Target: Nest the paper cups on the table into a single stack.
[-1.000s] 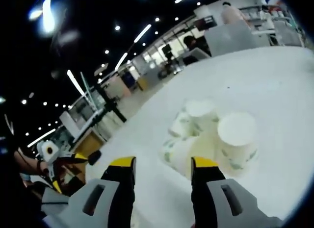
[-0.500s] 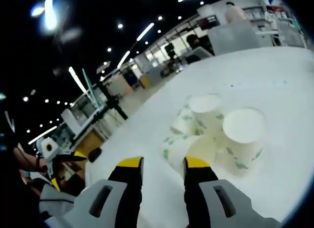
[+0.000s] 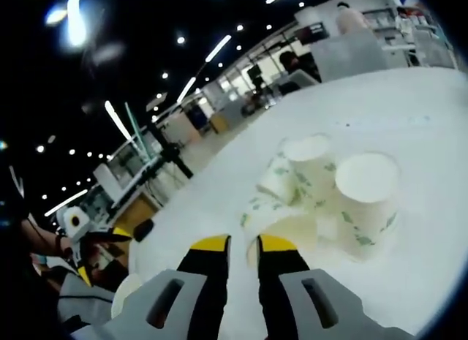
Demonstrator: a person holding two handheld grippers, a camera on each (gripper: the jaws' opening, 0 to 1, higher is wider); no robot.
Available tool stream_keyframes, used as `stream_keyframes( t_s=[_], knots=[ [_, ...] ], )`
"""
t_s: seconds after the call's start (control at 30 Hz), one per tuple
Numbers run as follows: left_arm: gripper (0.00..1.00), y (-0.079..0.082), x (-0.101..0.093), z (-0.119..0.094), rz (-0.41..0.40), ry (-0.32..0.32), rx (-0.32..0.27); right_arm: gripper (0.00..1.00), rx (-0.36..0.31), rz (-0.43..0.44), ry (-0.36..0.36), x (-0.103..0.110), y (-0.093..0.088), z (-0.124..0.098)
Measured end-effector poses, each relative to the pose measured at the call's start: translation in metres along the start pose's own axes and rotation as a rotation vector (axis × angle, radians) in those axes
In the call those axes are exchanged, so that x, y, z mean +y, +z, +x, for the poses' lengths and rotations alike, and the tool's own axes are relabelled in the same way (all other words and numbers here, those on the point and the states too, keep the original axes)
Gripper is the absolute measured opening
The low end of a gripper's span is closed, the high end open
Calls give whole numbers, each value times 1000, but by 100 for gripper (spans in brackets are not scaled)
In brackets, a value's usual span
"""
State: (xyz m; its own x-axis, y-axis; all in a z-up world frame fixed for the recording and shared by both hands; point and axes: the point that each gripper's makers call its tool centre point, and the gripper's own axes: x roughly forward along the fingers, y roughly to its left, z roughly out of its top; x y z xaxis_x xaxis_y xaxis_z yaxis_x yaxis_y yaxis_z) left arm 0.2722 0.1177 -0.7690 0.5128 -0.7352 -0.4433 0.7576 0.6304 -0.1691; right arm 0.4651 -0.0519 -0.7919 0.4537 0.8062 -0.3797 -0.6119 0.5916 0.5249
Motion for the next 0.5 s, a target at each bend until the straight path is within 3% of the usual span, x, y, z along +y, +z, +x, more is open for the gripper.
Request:
stream_keyframes(
  t_s=[0.5],
  knots=[
    [91,-4,-2,-2,-6,3,2,0,12,-5,15,0,-5,3]
  ],
)
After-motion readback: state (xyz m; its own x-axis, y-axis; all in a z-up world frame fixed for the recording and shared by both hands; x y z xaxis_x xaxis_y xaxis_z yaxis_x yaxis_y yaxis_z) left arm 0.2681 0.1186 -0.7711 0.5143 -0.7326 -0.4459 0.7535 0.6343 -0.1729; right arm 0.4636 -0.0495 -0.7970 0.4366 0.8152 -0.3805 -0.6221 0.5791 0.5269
